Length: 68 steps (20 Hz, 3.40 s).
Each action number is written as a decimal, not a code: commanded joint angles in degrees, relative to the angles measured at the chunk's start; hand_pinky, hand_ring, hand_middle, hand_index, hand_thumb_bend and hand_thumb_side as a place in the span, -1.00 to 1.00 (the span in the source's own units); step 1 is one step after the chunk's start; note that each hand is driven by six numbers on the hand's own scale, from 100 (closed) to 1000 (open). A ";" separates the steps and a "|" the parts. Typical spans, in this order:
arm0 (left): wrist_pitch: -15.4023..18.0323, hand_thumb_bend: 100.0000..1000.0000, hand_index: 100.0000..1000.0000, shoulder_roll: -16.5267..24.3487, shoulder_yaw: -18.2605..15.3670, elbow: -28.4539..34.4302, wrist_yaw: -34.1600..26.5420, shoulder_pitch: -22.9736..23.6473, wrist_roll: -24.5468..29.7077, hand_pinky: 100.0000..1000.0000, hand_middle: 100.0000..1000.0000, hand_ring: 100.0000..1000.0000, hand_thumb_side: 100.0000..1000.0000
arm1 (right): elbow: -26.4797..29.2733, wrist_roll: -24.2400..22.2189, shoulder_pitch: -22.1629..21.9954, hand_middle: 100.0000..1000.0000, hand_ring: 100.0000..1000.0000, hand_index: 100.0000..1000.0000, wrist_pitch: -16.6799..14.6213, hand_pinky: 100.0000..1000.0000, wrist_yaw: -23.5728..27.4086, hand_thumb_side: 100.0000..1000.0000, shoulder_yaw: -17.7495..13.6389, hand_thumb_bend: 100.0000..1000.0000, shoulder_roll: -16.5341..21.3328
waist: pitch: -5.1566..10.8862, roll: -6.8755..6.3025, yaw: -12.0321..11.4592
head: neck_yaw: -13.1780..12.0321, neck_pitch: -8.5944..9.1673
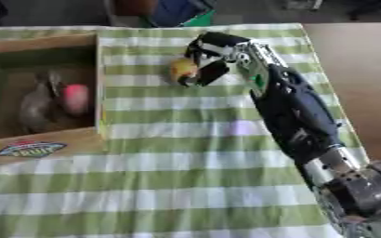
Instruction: Pick up objects on the table and place them in the box.
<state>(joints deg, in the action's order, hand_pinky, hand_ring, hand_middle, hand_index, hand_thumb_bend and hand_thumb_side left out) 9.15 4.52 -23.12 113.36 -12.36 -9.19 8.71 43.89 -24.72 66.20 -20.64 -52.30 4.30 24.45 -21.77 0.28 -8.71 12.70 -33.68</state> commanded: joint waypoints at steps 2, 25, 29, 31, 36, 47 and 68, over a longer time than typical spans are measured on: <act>-0.05 -1.00 0.43 0.61 -0.25 1.23 0.24 -0.55 0.27 0.18 0.32 0.44 0.99 | 0.38 -0.44 0.88 -0.13 0.46 0.32 -0.04 0.32 1.24 -0.25 0.19 -0.68 0.73 | 1.08 -0.07 0.02 | -0.21 0.31; -0.64 -1.00 0.43 1.62 -0.05 1.23 -0.21 -0.47 -0.22 0.18 0.32 0.43 0.96 | 10.66 0.10 5.96 -0.54 0.15 0.02 4.57 0.20 13.30 -0.38 1.12 -1.00 -0.24 | 3.67 0.13 0.90 | 1.36 -2.03; -0.68 -1.00 0.43 1.88 0.12 1.23 -0.47 -0.50 -0.33 0.18 0.32 0.43 0.94 | 12.47 -0.33 7.42 -0.55 0.15 0.01 5.07 0.20 14.59 -0.36 2.10 -1.00 -2.11 | 4.28 0.21 0.56 | 1.84 -2.55; -0.70 -1.00 0.43 1.94 0.18 1.23 -0.58 -0.51 -0.36 0.18 0.32 0.43 0.95 | 13.09 -0.50 8.04 -0.56 0.14 0.00 5.29 0.20 15.04 -0.34 2.44 -1.00 -3.50 | 4.46 0.29 0.35 | 2.09 -2.63; -0.88 -1.00 0.43 1.97 0.36 1.23 -0.83 -0.78 -0.36 0.18 0.32 0.43 0.95 | 14.40 -1.11 8.91 -0.56 0.13 0.00 5.76 0.20 15.89 -0.29 3.36 -1.00 -7.53 | 4.68 0.56 -0.25 | 2.76 -2.36; -1.31 -1.00 0.43 1.83 0.76 1.23 -1.20 -1.24 -0.09 0.18 0.32 0.43 0.95 | 14.66 0.01 9.42 -0.58 0.12 -0.01 5.89 0.20 14.30 -0.30 4.76 -1.00 -14.39 | 4.76 1.22 -2.31 | 4.62 -1.85; -1.47 -1.00 0.42 1.47 1.08 1.23 -1.28 -2.77 0.75 0.18 0.31 0.43 0.97 | 0.27 -3.71 9.03 -0.18 0.46 0.25 -4.19 0.32 2.43 -0.04 4.01 -1.00 -19.87 | 2.49 2.90 -6.33 | 6.22 -0.35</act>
<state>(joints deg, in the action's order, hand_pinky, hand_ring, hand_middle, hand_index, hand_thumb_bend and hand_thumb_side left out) 7.62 5.05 -22.07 113.36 -13.57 -11.55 9.16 45.10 -26.99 74.65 -23.85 -48.92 8.20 4.74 -20.13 3.43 -14.91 18.71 -34.67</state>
